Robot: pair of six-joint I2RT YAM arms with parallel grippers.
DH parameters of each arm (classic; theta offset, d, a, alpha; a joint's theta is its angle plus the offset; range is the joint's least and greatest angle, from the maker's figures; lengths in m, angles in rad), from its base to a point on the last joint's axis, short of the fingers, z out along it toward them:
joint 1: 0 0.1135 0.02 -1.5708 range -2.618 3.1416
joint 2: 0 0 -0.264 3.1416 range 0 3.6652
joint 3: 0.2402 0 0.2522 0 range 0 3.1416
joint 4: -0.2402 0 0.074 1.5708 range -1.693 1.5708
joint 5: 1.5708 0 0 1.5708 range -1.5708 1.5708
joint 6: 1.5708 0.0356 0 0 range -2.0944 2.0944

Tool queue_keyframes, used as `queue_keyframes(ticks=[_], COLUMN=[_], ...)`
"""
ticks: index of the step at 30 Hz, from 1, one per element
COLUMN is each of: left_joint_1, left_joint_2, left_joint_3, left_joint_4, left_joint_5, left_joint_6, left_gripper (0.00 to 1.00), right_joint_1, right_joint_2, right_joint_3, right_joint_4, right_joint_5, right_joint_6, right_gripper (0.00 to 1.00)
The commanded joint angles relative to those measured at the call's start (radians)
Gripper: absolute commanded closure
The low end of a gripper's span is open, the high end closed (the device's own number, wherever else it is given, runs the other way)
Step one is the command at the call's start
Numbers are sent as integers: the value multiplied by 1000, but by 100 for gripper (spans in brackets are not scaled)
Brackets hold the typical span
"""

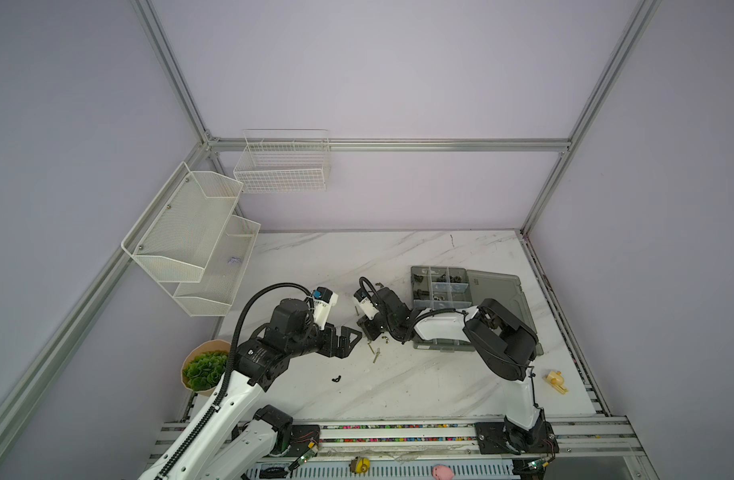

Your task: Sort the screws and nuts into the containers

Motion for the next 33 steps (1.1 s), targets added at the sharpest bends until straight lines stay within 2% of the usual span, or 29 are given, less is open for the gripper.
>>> queue_keyframes(ticks=[1, 9, 12, 15, 17, 20, 25, 33], left_joint_1=[-3, -4, -4, -3, -4, -3, -4, -4], left_joint_2=[4, 0, 2, 1, 0, 1, 5, 7], left_joint_3=[-18, -18, -17, -17, -18, -17, -20, -20], left_joint_4=[15, 15, 15, 15, 17, 17, 21, 22], left_joint_5=[17, 15, 18, 20, 22, 26, 39, 49], left_joint_6=[-5, -5, -5, -5, -5, -5, -5, -5], left_gripper=[0, 0, 0, 0, 0, 0, 0, 0], right_joint_1=[-18, -95, -144, -229, -311, -378, -412, -454], right_joint_2=[-80, -178, -219, -251, -277, -329, -369, -351], right_joint_3=[-37, -119, -152, -185, -224, -273, -312, -321], right_joint_4=[94, 155, 153, 121, 121, 135, 131, 123], right_joint_5=[-39, -25, 65, 203, 223, 265, 360, 372], right_joint_6=[19, 59, 87, 180, 228, 248, 284, 324], right_gripper=[98, 99, 99, 99, 100, 100, 100, 100])
